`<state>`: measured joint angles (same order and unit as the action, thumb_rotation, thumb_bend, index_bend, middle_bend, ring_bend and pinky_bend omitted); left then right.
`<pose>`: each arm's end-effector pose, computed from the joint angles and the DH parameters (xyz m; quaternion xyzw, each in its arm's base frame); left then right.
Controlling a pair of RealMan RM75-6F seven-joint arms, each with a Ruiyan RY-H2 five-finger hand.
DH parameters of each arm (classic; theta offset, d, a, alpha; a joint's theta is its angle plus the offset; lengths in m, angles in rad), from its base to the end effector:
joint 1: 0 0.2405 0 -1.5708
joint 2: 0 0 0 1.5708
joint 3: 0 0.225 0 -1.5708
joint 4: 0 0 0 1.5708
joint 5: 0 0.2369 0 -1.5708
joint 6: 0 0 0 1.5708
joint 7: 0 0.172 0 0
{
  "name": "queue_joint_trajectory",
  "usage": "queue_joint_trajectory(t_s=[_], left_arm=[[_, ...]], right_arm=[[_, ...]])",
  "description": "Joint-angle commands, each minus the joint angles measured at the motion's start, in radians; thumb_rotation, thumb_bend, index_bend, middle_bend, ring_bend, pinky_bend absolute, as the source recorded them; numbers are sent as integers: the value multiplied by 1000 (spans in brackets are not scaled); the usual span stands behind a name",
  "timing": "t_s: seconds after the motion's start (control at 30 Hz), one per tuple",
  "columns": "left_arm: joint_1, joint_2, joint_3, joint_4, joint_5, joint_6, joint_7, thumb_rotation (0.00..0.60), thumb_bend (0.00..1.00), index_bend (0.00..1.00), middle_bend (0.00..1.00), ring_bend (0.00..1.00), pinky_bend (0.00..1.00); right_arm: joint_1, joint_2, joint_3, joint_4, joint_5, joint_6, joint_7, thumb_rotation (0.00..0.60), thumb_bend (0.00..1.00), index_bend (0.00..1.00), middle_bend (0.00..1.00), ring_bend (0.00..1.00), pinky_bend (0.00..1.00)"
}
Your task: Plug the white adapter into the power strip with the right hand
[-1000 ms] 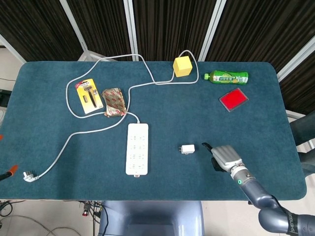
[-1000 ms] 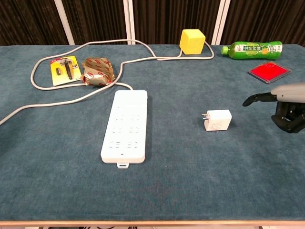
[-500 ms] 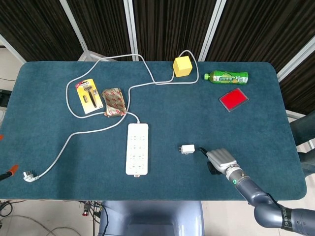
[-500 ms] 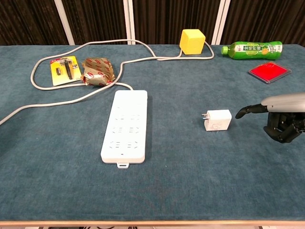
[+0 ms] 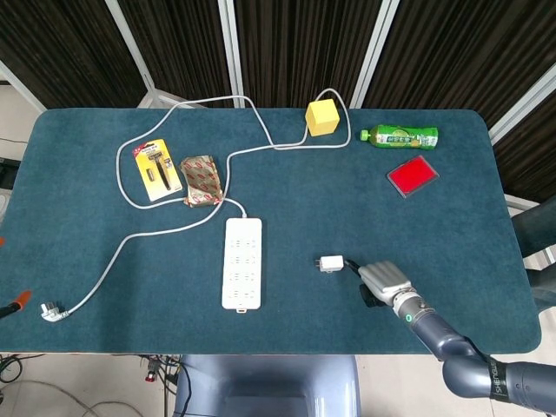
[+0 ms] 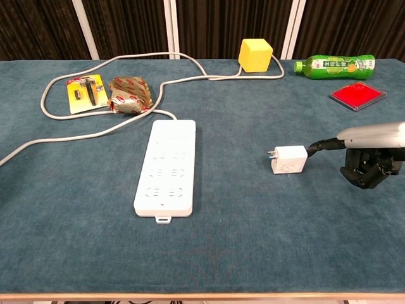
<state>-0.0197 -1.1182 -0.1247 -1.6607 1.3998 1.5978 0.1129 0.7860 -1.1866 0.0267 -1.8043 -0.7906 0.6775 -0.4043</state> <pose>-0.2982 0.2031 0.1527 -0.5249 -0.3559 -0.3826 0.6719 -0.1778 -0.3007 -0.0285 0.7794 -0.4888 0.1817 0.3472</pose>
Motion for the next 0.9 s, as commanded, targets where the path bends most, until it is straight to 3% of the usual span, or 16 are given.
queue_joint_trajectory(t_s=[0.03,0.9], left_arm=[[-1,0,1,0,0,-1,1,600,100,187,0,0,0],[-3,2,2,-2,-1,-6,0,600,100,187,0,0,0]], right_arm=[[7,-1,-5,1,0,0,5,600,815,88,844,836,787],[59,8,-2,-29,-49,-26,110,600,814,89,843,836,787]])
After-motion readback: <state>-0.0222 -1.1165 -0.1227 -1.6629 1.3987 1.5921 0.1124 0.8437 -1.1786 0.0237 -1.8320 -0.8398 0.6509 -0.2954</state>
